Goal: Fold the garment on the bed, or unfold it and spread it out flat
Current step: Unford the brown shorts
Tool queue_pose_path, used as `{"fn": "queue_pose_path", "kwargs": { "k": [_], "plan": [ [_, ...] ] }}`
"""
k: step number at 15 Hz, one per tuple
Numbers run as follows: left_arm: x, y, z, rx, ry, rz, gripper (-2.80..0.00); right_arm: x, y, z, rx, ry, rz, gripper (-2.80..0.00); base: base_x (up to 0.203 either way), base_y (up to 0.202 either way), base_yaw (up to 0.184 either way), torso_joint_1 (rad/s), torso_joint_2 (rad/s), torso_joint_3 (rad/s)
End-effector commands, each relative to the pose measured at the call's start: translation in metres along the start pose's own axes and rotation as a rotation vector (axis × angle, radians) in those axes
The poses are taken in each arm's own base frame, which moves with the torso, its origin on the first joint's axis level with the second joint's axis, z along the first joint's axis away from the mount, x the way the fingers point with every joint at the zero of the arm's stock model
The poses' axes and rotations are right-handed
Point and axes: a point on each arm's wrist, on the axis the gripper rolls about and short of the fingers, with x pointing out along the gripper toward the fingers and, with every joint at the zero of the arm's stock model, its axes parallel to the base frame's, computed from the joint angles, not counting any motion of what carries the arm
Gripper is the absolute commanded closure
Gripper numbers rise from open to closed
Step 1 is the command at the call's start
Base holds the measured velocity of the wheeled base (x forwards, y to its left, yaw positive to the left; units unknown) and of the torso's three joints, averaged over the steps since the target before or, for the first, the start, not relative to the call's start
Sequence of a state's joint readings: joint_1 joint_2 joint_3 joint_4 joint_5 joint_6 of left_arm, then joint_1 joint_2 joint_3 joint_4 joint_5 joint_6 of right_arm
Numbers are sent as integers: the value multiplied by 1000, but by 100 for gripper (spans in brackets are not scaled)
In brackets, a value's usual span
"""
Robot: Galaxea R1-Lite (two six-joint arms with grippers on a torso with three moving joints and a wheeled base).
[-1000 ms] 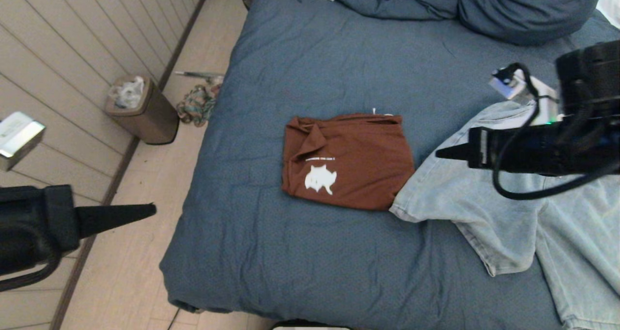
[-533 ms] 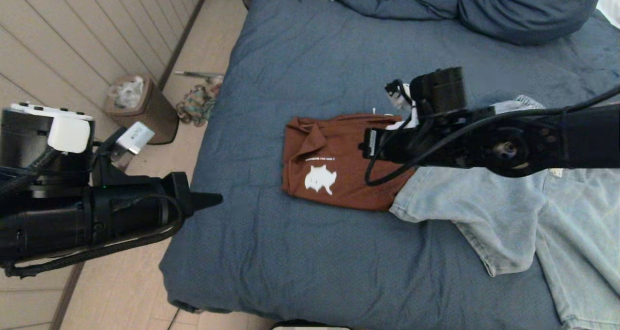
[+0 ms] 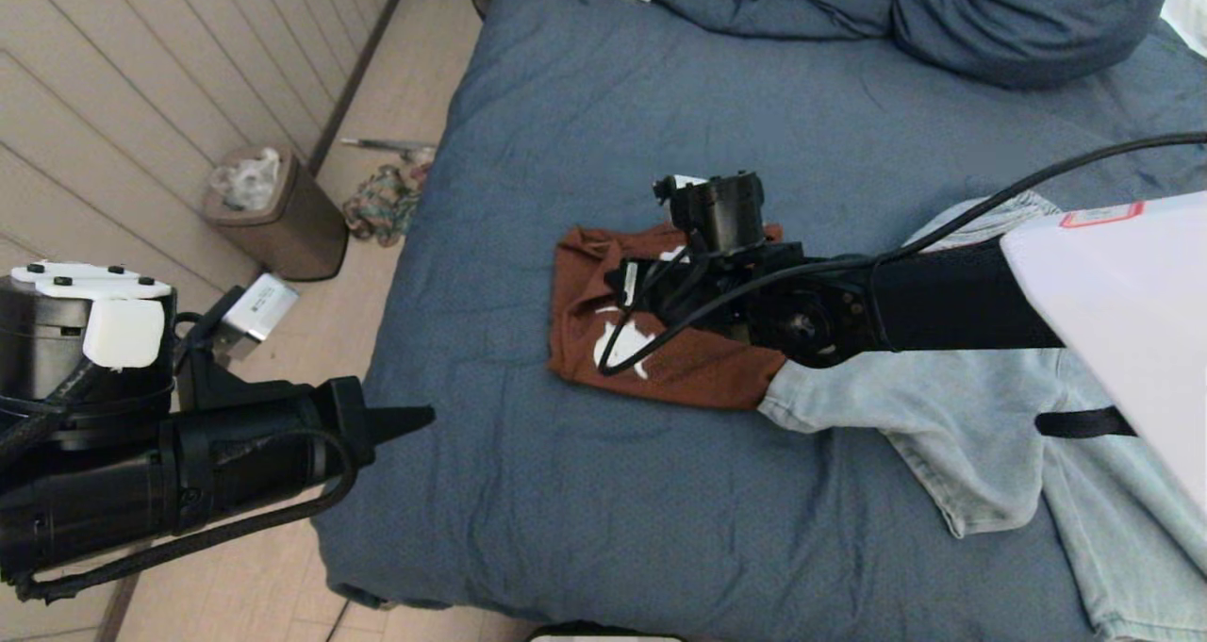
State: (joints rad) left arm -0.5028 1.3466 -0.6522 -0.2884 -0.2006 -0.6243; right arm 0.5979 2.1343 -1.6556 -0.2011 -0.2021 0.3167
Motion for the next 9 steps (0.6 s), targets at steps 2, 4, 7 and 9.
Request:
{"fn": "queue_pose_path", "kwargs": {
  "k": [2,4,7,9],
  "plan": [
    [0,3,-3,2,2,16,0,28,4,-7,-9,-24,-17,-280,0,0,0,0,0,0],
    [2,3,-3,1,9,19,0,43,4,-15,-17,-28,-47,-280,0,0,0,0,0,0],
    [7,6,-5,-4,29,31,0,45,6,-14,-20,-37,-49,0,0,0,0,0,0,0],
    [8,6,-5,-5,30,32,0,45,6,-14,-35,-28,-51,0,0,0,0,0,0,0]
  ]
}}
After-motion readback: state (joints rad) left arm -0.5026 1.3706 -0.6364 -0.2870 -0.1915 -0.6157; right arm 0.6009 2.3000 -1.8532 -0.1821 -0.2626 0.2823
